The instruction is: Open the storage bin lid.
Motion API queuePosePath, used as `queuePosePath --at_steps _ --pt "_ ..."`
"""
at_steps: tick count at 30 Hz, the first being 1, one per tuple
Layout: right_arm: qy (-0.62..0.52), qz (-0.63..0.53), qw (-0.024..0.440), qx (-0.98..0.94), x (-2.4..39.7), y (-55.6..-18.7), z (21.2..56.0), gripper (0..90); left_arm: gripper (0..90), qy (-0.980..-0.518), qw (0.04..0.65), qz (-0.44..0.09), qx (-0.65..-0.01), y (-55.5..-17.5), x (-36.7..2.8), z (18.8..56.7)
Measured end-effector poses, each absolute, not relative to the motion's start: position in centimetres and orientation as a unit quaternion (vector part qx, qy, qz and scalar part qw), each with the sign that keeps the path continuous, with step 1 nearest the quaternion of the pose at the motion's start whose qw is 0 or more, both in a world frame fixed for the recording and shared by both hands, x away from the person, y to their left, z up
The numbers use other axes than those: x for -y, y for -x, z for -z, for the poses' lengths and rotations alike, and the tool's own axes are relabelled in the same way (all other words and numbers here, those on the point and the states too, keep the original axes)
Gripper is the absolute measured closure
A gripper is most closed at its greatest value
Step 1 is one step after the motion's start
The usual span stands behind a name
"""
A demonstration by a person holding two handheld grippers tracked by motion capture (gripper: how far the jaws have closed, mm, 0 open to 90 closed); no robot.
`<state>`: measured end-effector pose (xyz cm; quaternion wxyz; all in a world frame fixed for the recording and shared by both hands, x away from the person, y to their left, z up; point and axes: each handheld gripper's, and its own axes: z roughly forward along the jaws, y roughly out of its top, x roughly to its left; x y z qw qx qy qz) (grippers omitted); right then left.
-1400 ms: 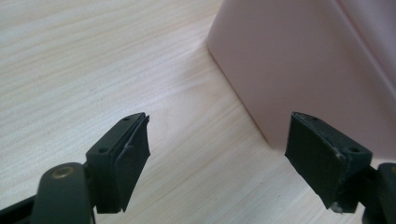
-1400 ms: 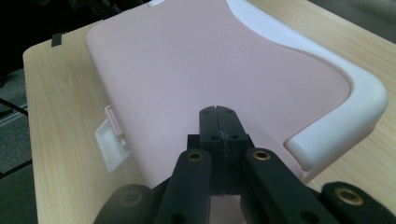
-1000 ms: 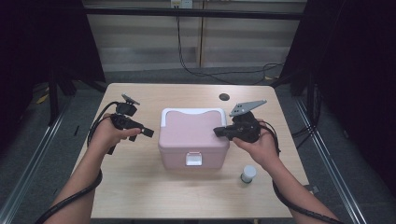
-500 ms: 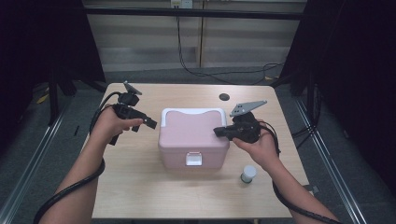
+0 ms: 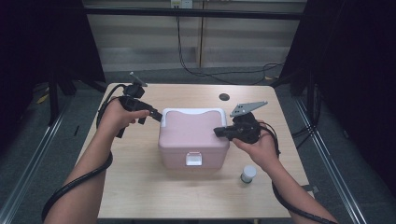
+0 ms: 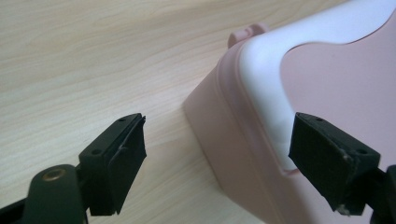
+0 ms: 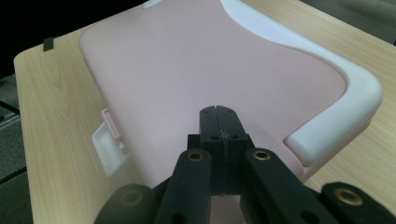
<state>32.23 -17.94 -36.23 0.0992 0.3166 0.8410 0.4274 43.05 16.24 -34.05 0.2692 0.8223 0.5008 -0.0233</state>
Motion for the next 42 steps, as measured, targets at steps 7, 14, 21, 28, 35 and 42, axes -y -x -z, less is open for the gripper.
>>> queuePosePath --at_steps 7,14,21,28,35,42 --pt "-0.315 -0.423 0.105 -0.843 17.8 -32.2 36.2 90.0 19.1 -0.824 0.273 0.031 -0.496 -43.3 -14.8 34.0" --pt "-0.319 -0.426 0.101 -0.841 17.9 -32.2 36.2 90.0 25.1 -0.828 0.271 0.036 -0.489 -43.2 -13.3 34.1" --pt "-0.318 -0.416 0.111 -0.845 17.6 -32.0 36.0 90.0 27.8 -0.829 0.274 0.045 -0.486 -43.2 -12.2 34.6" --pt "-0.324 -0.417 0.109 -0.842 17.6 -32.0 36.1 90.0 29.7 -0.831 0.273 0.037 -0.483 -43.1 -12.0 34.5" --pt "-0.325 -0.420 0.109 -0.840 17.5 -32.0 36.2 90.0 28.9 -0.833 0.275 0.029 -0.479 -42.8 -11.7 33.8" --pt "-0.329 -0.422 0.109 -0.838 17.4 -31.9 36.2 90.0 29.1 -0.834 0.277 0.023 -0.477 -42.6 -11.7 33.5"
